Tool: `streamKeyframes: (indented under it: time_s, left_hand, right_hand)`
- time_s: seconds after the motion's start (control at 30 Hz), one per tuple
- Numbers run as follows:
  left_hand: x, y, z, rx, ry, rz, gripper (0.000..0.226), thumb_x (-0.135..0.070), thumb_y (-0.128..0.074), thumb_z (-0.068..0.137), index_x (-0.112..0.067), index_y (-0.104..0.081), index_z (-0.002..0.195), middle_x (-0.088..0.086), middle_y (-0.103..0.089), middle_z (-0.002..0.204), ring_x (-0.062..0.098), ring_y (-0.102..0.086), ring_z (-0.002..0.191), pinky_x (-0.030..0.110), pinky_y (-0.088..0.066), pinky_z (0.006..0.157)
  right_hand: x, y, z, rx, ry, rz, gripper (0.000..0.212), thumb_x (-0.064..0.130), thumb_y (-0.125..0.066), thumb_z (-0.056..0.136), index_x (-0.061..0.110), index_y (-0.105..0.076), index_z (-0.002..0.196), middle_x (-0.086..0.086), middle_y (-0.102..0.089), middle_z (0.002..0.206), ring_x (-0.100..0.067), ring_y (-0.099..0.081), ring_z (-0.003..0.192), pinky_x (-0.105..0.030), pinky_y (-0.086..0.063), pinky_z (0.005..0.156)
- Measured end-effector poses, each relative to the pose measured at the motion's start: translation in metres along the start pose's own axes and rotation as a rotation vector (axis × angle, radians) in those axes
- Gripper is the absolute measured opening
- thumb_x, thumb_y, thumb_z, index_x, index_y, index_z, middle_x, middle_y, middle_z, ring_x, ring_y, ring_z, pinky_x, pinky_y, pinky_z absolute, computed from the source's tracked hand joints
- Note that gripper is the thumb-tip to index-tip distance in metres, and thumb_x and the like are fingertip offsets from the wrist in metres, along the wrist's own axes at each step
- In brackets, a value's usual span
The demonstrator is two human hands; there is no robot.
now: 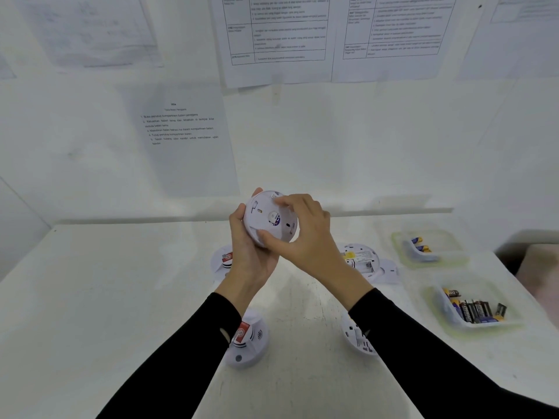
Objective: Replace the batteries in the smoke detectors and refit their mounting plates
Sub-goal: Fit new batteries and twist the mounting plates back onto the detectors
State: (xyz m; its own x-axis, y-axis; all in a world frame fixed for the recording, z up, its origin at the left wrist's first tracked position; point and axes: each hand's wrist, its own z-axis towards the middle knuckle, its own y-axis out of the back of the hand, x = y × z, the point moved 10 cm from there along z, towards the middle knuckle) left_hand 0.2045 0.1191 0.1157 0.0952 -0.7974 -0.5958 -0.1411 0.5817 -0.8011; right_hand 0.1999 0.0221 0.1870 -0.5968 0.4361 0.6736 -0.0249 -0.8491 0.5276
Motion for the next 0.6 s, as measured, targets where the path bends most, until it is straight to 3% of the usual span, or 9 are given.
streamKeyframes:
  time_s: [0.17, 0.37, 0.47, 0.6]
  left_hand:
    - [-0.001, 0.004, 0.0, -0.022, 0.006, -0.014, 0.042, -0.045, -0.042, 0.097, -0.025, -0.059, 0.13, 0.009, -0.063, 0.122, 0.027, -0.064, 0.107, 0.04, -0.053, 0.094]
    - [-0.002, 0.003, -0.001, -0.023, 0.013, 0.009, 0.041, -0.044, -0.042, 0.098, -0.023, -0.059, 0.129, 0.008, -0.068, 0.113, 0.026, -0.069, 0.098, 0.036, -0.059, 0.08]
    - [-0.001, 0.003, -0.001, -0.032, 0.005, 0.026, 0.041, -0.045, -0.043, 0.098, -0.024, -0.059, 0.129, 0.008, -0.068, 0.114, 0.026, -0.067, 0.101, 0.036, -0.059, 0.082]
    - [0.0, 0.002, -0.002, -0.041, -0.017, 0.089, 0.04, -0.046, -0.045, 0.096, -0.027, -0.061, 0.127, 0.008, -0.067, 0.117, 0.026, -0.064, 0.106, 0.039, -0.052, 0.093]
  right_hand:
    - [0.0, -0.002, 0.002, -0.003, -0.058, 0.032, 0.066, 0.06, -0.065, 0.064, 0.028, -0.051, 0.12, 0.015, -0.052, 0.115, -0.006, -0.049, 0.108, -0.026, -0.033, 0.09]
    - [-0.007, -0.003, 0.003, -0.01, -0.175, 0.135, 0.059, 0.05, -0.074, 0.057, 0.034, -0.054, 0.111, 0.017, -0.05, 0.112, 0.0, -0.047, 0.103, -0.028, -0.036, 0.091]
    - [-0.007, -0.002, 0.002, -0.044, -0.191, 0.101, 0.059, 0.051, -0.072, 0.057, 0.032, -0.054, 0.11, 0.019, -0.051, 0.111, -0.001, -0.049, 0.102, -0.023, -0.031, 0.088]
    - [-0.012, -0.001, 0.001, -0.073, -0.245, 0.062, 0.059, 0.055, -0.068, 0.059, 0.029, -0.051, 0.109, 0.019, -0.051, 0.107, -0.005, -0.052, 0.102, -0.028, -0.036, 0.09]
